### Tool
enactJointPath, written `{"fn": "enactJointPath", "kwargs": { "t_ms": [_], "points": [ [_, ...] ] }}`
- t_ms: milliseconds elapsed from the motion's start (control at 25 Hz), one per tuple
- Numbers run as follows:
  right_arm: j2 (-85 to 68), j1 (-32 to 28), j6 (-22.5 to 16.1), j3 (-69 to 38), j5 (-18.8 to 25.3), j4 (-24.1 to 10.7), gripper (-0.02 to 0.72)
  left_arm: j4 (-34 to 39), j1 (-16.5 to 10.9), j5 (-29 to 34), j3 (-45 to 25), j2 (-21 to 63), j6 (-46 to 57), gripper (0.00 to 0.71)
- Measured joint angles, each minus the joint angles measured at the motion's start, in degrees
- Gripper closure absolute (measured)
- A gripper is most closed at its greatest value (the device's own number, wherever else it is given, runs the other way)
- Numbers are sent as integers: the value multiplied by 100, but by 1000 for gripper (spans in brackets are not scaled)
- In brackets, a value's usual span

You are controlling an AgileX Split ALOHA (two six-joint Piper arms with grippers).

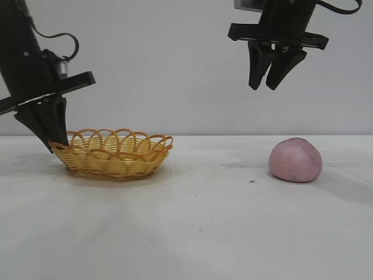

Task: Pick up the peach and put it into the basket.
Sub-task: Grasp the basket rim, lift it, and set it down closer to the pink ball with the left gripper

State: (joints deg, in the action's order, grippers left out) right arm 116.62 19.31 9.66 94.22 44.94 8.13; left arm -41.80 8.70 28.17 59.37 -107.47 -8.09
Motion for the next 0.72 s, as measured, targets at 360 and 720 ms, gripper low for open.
{"fn": "enactJointPath", "kwargs": {
  "t_ms": [360, 720],
  "points": [
    [0, 0, 0, 0, 106, 22, 435, -815, 337, -269, -191, 12, -505, 646],
    [0, 0, 0, 0, 120, 92, 435, -815, 337, 72, -191, -38, -749, 395]
  ]
}}
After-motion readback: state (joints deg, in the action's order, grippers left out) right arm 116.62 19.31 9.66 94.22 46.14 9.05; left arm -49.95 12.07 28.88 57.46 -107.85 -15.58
